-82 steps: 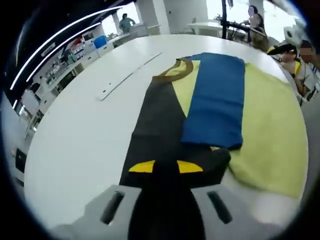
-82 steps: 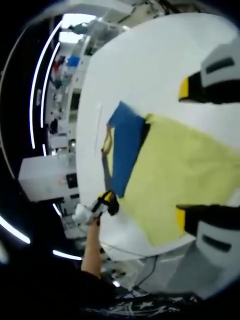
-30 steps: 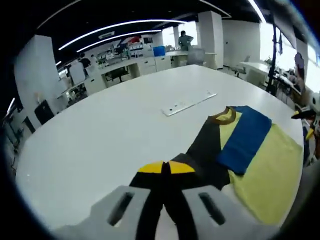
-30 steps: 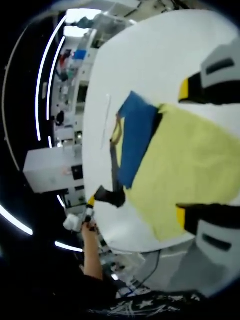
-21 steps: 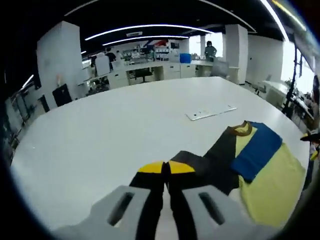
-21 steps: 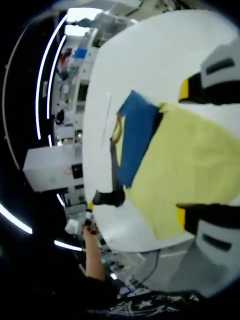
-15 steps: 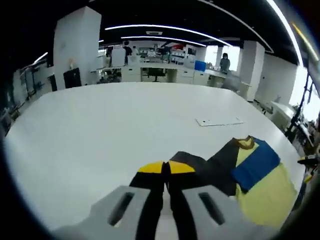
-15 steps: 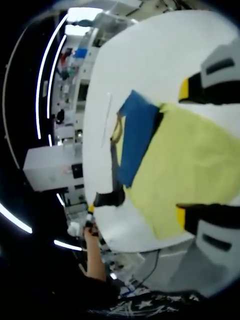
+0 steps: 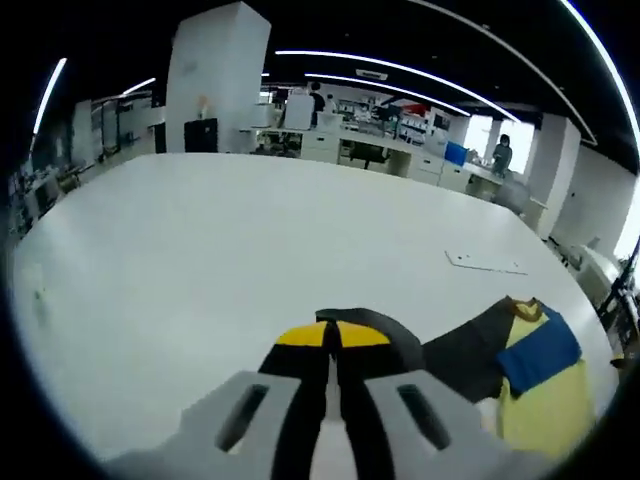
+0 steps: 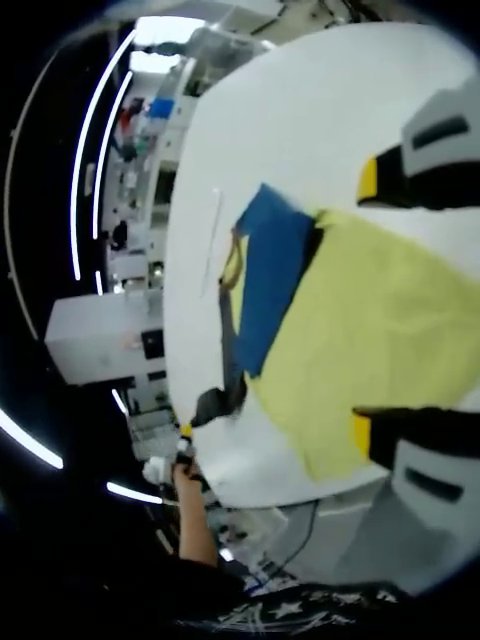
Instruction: Fold the garment on the visible template until the final outline fits inside the template.
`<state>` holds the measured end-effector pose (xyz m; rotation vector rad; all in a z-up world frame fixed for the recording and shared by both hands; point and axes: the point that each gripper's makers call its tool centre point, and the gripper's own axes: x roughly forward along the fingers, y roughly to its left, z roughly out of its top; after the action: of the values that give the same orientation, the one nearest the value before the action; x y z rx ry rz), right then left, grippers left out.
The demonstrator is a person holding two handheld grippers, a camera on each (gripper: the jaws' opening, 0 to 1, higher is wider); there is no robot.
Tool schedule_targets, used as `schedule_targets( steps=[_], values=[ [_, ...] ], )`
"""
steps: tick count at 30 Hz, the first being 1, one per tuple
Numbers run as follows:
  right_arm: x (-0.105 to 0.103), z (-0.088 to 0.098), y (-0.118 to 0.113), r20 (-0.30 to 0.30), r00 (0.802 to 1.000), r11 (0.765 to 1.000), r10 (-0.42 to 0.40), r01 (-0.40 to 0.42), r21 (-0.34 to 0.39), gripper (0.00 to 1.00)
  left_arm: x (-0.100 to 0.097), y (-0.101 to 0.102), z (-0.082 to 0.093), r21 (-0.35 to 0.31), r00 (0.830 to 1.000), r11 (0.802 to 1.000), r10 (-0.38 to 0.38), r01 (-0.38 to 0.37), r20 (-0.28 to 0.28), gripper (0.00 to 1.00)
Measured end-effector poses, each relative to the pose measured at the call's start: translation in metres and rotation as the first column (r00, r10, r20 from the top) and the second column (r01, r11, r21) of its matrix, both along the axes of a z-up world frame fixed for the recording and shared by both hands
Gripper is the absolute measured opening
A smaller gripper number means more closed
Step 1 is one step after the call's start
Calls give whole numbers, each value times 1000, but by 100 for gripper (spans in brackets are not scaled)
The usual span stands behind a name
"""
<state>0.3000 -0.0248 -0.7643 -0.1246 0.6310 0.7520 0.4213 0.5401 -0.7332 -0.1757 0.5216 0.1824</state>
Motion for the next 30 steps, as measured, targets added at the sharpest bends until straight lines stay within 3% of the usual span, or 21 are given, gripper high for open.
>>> schedule_targets(
  steps=[3,6,14,24,26,30],
  values=[
    [-1,0,0,-2,1000,1000,-3,3,-1,80,-9,7,-10,-33,999,999,41,-41,-19,0],
    [-1,-1,-1,-3,1000,1000,-4,4,0,80,-19,13,-18,36,997,999,35,-33,-63,0],
    [0,0,-1,1,1000,1000,-11,11,13,86,-42,11,-32,24,993,997,78,-77,-87,0],
    [0,0,-7,8,1000,1000,-10,10,3,95,-70,6,-58,55,977,992,125,-117,-172,0],
    [-1,0,-7,7,1000,1000,-12,12,7,95,-74,9,-65,24,972,988,156,-154,-175,0],
    [-3,-2,-8,-3,1000,1000,-15,15,0,95,-81,17,-78,48,964,986,166,-160,-206,0]
  ],
)
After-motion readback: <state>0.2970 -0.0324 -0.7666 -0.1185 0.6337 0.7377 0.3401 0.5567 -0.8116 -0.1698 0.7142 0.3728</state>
